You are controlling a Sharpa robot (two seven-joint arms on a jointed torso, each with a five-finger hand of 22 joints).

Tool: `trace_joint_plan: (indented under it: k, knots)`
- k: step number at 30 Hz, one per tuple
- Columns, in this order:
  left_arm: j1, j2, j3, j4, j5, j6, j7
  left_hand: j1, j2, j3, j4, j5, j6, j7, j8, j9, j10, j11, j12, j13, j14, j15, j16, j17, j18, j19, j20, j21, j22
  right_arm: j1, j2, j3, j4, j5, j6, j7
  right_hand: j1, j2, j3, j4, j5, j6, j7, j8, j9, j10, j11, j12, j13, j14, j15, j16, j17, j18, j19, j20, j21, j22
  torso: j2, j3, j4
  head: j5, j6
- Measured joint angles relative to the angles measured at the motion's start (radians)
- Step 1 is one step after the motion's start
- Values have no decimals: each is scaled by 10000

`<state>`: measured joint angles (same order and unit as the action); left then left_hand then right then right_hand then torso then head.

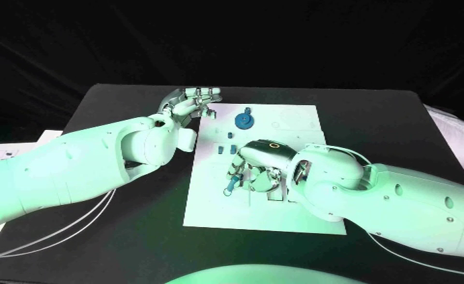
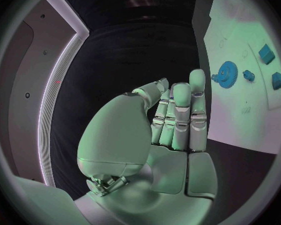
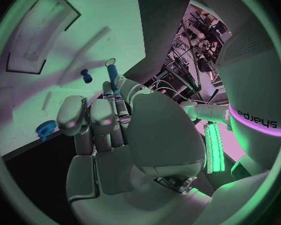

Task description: Assemble the parts on the task board

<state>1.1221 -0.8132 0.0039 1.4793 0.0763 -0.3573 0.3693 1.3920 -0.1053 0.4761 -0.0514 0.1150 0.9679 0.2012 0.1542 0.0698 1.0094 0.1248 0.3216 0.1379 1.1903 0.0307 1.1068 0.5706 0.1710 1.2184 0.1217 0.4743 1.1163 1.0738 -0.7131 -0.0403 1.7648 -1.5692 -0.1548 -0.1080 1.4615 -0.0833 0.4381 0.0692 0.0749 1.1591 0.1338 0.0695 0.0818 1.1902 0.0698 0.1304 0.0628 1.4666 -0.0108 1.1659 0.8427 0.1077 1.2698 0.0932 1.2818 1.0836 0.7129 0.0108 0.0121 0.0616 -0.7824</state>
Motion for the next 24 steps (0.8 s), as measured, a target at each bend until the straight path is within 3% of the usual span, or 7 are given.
trace_joint_plan:
  k: [24]
  knots:
    - [-5, 55, -2, -35, 1, 68, -17, 0, 0, 0, 0, 0, 0, 0, -1, 0, 0, 0, 0, -2, -35, 36, 0, 1, 1, -36, 36, 0, 6, -164, 328, -5, -380, -354, 293, 183, -52, -54, 23, -32, -2, -34, 28, 34, -2, 29, -8, -39, -2, 0, 0, 38, 8, 0, -1, 0, 0, 10, -3, 2, -10, 76, -99]
